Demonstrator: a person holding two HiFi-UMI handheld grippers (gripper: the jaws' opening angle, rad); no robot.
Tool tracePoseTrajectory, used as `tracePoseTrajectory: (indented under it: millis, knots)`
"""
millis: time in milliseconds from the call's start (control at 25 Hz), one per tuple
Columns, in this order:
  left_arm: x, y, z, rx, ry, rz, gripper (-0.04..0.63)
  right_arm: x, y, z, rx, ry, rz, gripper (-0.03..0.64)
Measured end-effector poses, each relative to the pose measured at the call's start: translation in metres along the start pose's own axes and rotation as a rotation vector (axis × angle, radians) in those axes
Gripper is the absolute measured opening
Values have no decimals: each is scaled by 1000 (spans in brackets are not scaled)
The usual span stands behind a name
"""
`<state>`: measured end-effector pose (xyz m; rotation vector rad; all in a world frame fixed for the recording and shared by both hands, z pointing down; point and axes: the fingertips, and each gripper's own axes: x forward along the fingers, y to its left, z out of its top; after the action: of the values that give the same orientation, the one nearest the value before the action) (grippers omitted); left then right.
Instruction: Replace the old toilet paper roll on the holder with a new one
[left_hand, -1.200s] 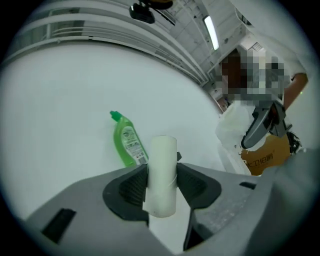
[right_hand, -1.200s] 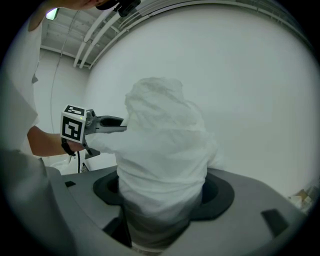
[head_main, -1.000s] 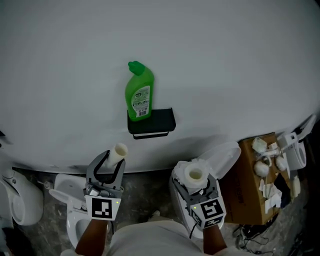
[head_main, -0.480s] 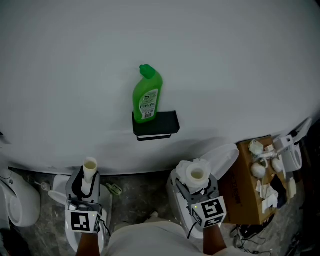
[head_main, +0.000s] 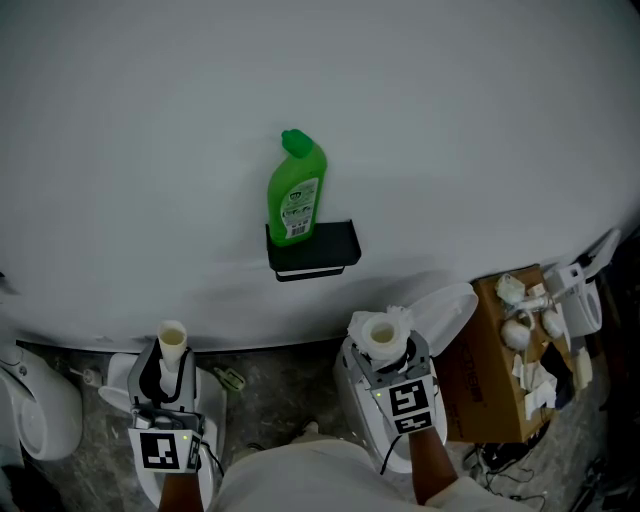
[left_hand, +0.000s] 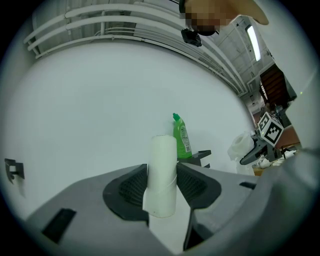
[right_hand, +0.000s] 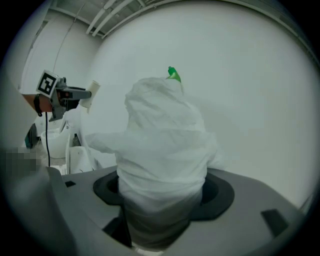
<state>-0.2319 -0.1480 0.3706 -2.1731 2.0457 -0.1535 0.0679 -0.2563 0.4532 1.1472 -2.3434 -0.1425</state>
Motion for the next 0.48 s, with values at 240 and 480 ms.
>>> tracePoseTrajectory:
  millis: [240, 480]
  knots:
    - [-11, 11, -1, -13, -2, 31, 184, 45, -36, -27, -133, 124, -57, 330]
    - [-28, 24, -6, -11, 16, 78, 184, 90, -51, -51, -356, 280, -61, 330]
